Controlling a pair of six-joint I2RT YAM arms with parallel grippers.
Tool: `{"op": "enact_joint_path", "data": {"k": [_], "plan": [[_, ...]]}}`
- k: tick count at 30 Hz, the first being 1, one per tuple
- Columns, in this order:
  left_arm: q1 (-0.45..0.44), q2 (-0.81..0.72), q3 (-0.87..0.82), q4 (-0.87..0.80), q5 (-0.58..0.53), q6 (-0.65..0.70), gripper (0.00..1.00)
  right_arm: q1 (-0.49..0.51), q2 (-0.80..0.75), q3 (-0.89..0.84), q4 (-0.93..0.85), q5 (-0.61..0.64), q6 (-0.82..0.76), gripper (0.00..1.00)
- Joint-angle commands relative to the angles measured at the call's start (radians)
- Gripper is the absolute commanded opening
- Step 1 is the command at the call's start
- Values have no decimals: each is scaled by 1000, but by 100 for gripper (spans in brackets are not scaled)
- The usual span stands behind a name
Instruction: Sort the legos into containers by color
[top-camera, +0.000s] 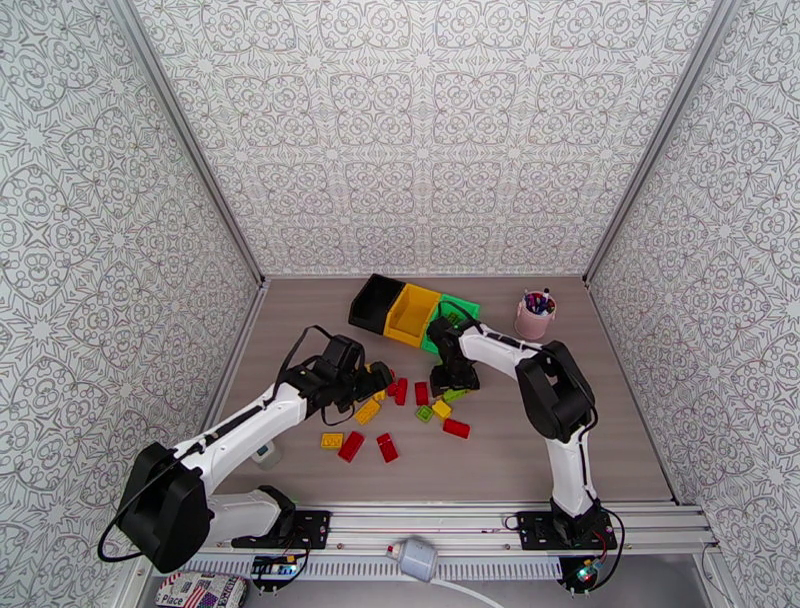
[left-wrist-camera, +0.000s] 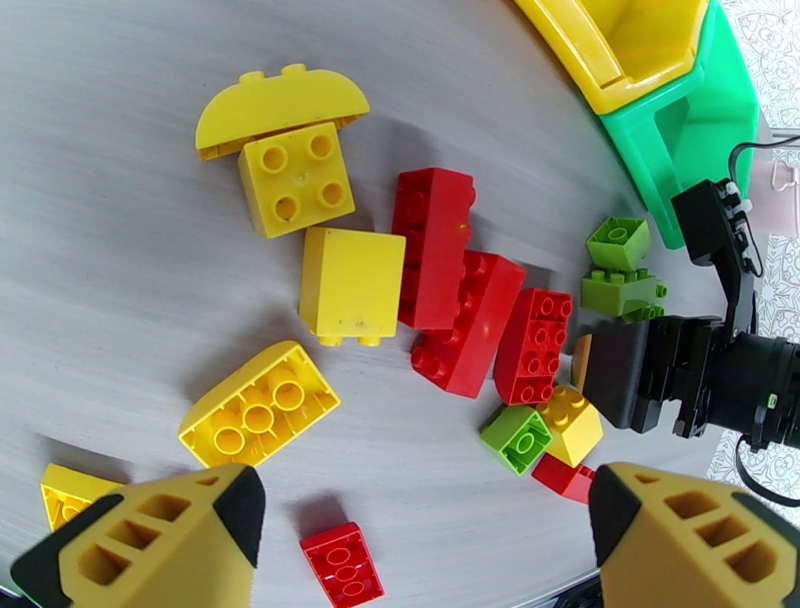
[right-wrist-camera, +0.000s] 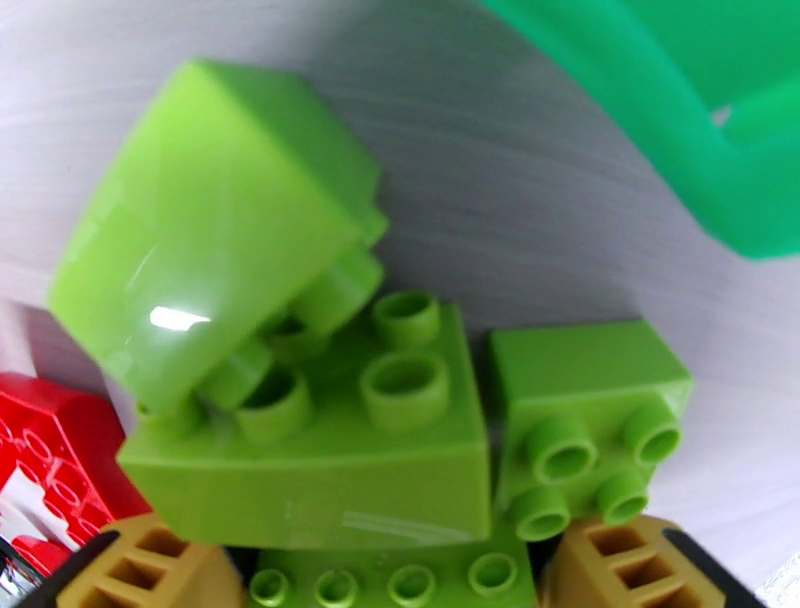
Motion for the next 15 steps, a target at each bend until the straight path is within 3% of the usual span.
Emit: {"op": "enact_joint_path", "data": {"k": [1,15], "plan": [[12,-14,-4,21,13,13,91,5,5,26,-18,26,2,64],[-16,107,148,39,73,101,99,-27,-161,54,-53,-11,40,55]]}}
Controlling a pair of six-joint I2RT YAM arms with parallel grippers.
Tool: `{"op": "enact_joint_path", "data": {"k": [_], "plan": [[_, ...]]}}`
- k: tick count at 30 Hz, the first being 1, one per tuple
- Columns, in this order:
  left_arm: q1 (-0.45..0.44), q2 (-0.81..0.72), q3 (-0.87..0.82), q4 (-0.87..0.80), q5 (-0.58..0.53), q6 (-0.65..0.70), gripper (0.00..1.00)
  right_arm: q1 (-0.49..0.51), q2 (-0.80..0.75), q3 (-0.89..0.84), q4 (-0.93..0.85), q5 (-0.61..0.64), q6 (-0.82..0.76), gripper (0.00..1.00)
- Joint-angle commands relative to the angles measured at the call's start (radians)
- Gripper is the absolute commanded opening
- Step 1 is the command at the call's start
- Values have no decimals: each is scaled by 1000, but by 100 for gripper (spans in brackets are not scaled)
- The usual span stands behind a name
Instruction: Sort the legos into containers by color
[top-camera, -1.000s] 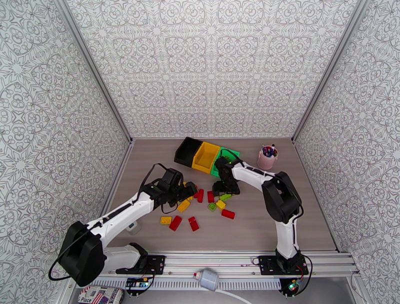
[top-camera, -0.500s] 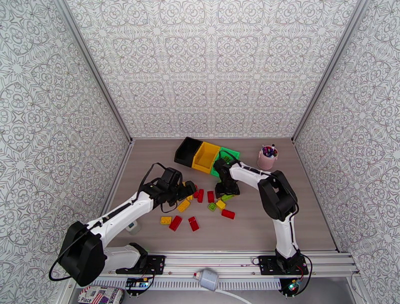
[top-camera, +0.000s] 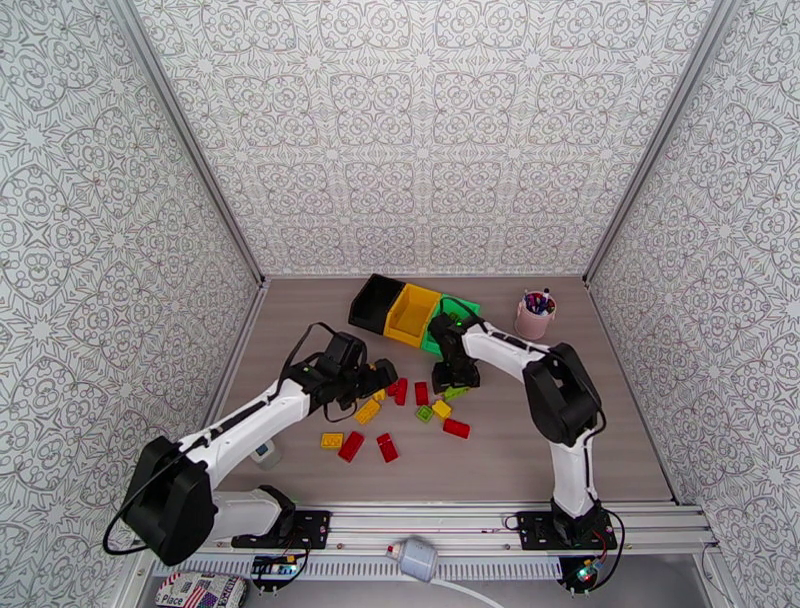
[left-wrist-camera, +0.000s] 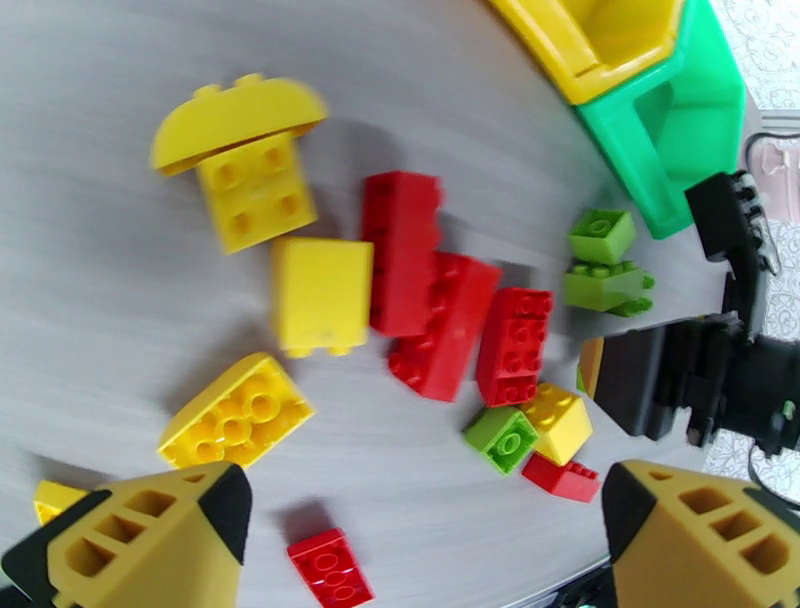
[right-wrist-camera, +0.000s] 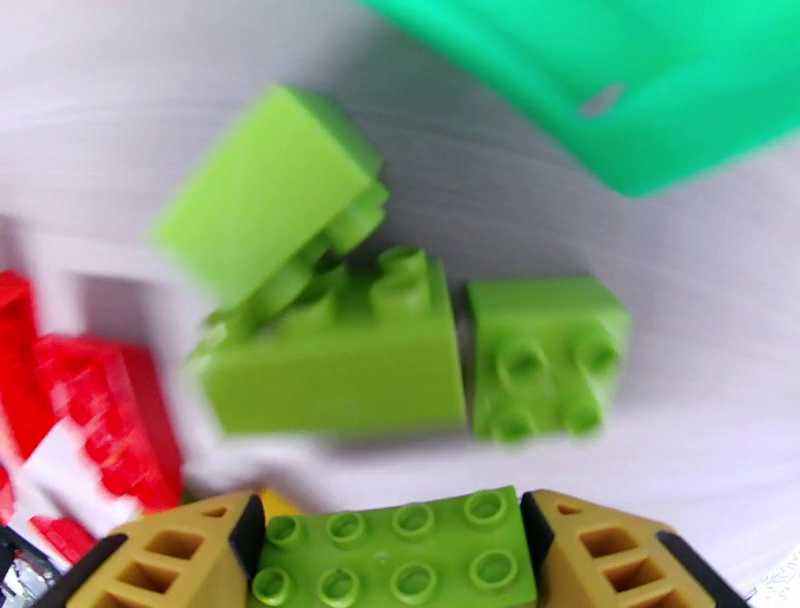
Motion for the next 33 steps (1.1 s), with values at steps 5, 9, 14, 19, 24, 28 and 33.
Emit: {"op": "enact_joint_path", "data": {"k": [5,9,14,19,24,28,33], "plan": [[-10,121,192,7,70,101,99,-75,-72,148,-48,-39,32,55],[-7,183,290,3,97,124,99,-125,-19,290,-85,-52,42,55],[0,234,379,-11,123,134,98,-175,98,520,-145,-80,54,56],[13,253,406,-27,136,138,96,-213,260,812,-256,-93,65,67],[22,233,372,-35,131,139,96,-228,348,983,-315,-117,65,76],[23,209,335,-46,119,145,95,-230,330,959,-308,-113,60,78],[16,186,290,-46,112,144,93,-230,268,862,-279,-111,53,78]]}}
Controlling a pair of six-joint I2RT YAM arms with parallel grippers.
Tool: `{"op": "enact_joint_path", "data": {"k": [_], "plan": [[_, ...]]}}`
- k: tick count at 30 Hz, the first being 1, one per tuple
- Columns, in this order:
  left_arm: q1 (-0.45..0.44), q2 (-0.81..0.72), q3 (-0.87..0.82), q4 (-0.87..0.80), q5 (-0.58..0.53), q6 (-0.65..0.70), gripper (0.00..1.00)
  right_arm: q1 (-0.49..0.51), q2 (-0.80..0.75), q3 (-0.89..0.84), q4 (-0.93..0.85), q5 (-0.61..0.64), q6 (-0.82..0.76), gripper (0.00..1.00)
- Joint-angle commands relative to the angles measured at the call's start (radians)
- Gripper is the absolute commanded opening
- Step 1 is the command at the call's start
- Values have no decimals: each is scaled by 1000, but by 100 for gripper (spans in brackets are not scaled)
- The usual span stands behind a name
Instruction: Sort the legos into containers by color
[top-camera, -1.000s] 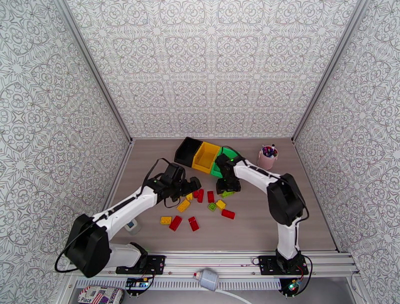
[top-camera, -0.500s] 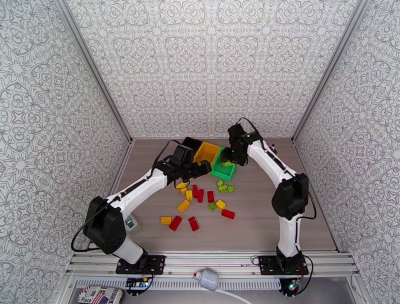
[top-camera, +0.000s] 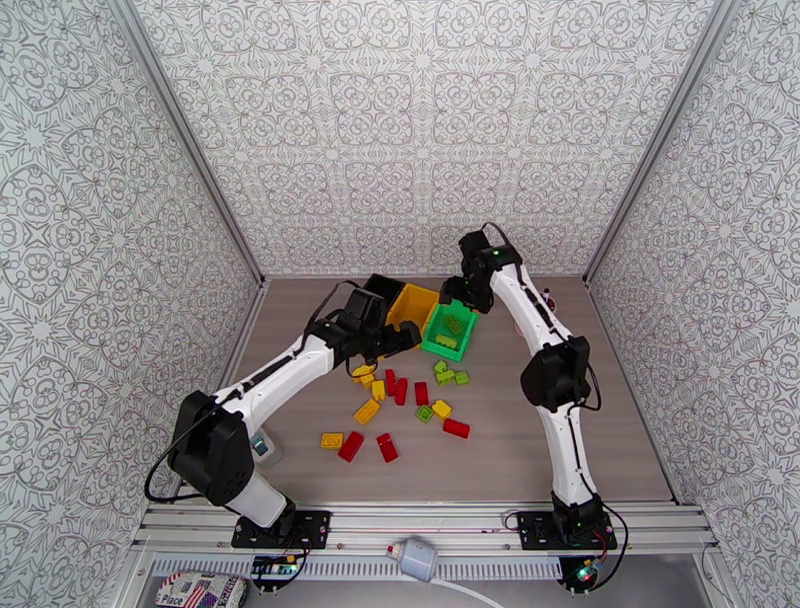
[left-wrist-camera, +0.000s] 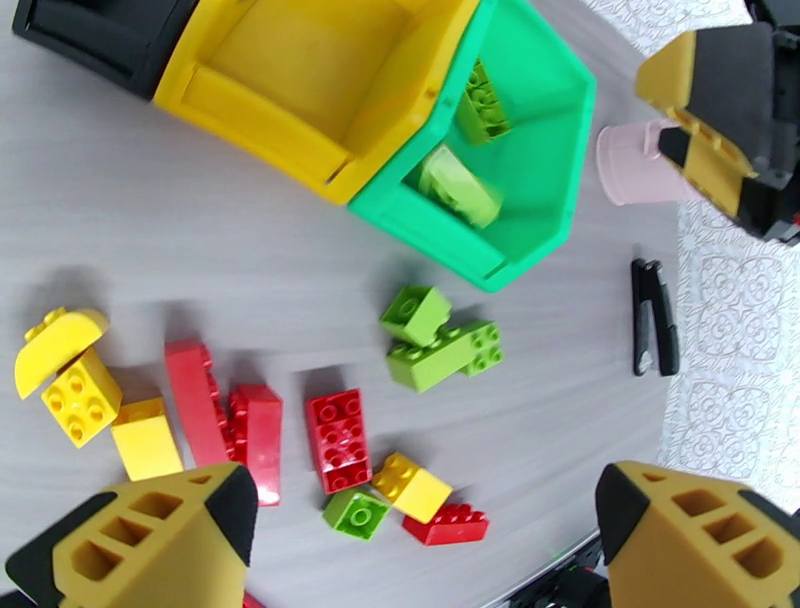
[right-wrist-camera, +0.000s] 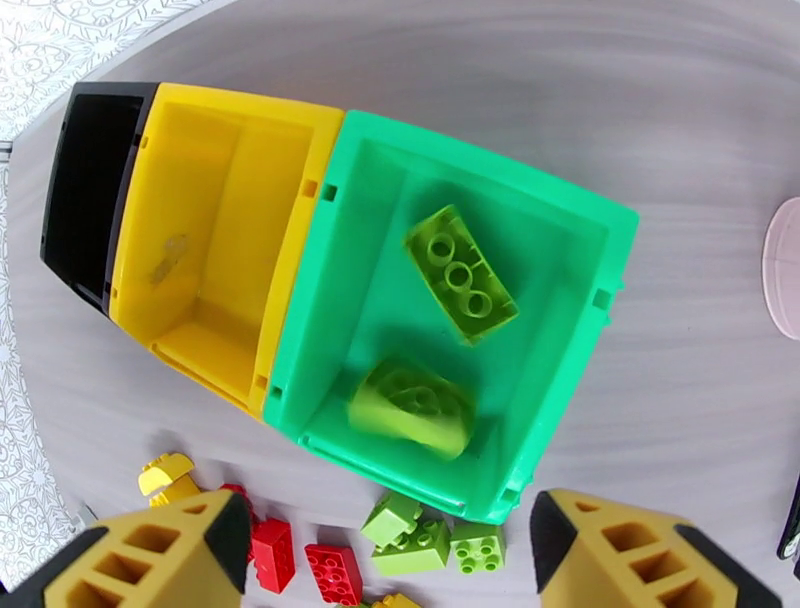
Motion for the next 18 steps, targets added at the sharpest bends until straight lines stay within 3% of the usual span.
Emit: {"op": "enact_joint_path", "data": {"k": [1,8,18], "plan": [[-4,-37,-31,-27,-5,17,93,2,-82,-61,-1,-20,-7,78],[-62,-32,-46,-82,-60,72,85,2,-257,-314,86,-41,-17,73],[-221,40,-53,-205,-134,181,77,4,-661,-992,305,-118,24,71]]}}
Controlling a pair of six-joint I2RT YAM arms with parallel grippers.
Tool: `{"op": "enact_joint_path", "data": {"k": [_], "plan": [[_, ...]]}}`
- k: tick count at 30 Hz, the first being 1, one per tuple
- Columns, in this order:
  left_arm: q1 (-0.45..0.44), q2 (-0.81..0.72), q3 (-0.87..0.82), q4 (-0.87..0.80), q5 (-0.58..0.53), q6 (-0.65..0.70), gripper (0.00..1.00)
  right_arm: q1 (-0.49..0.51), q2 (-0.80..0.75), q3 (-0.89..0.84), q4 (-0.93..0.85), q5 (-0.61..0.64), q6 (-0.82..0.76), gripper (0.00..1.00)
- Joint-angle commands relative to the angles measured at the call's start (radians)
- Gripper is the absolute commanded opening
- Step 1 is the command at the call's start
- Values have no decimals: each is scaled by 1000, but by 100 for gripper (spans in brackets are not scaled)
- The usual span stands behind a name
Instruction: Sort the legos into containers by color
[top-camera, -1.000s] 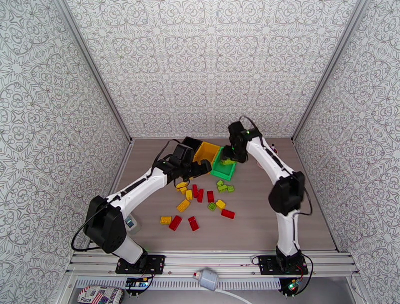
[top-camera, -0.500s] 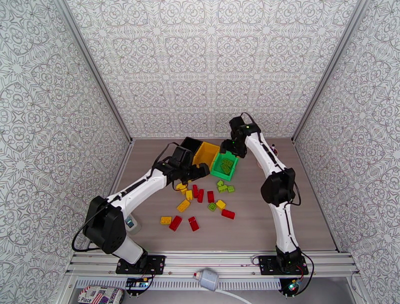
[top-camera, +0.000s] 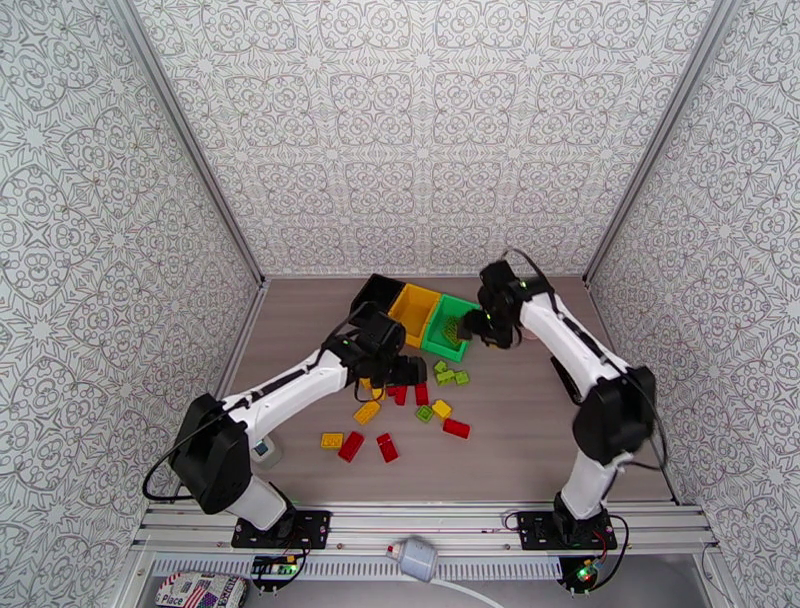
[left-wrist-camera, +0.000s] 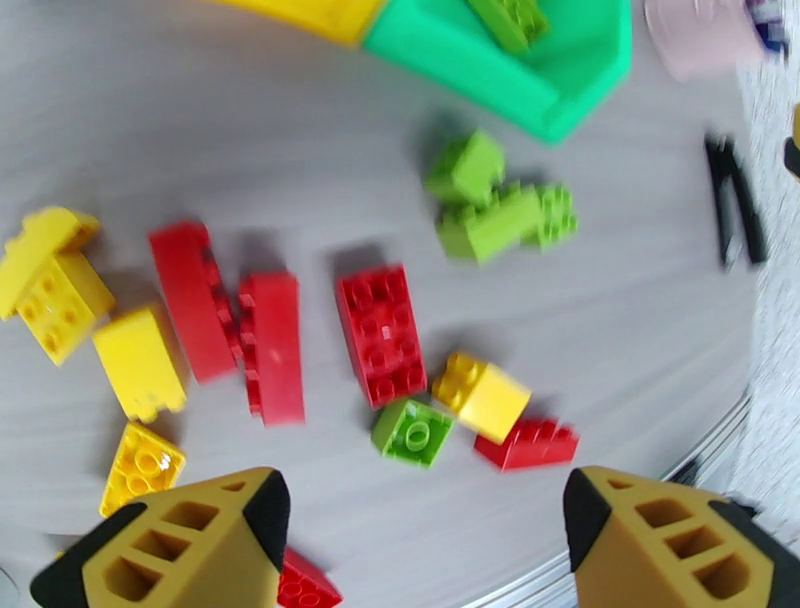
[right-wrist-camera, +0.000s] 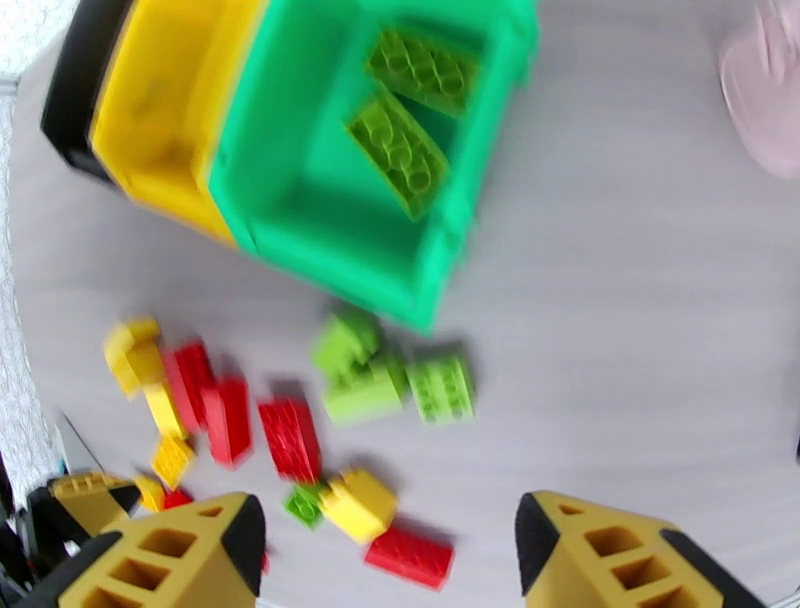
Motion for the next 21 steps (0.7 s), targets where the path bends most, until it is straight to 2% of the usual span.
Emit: {"op": "enact_joint_path", "data": {"k": [1,9,16,21], "plan": [[-57,53,-11,-74,-44,64,76,4,-115,-192,97,-54,36,71],[-169,207,39,-103,-59,96,69,34,-356,-546,177,-94,123,75],[-186,312,77,-115,-77,104,66,44,-506,-688,191,-84,193,76],[-185,370,126,-139,-111,119,65,45,-558,-724,183,-81,208,77]]}}
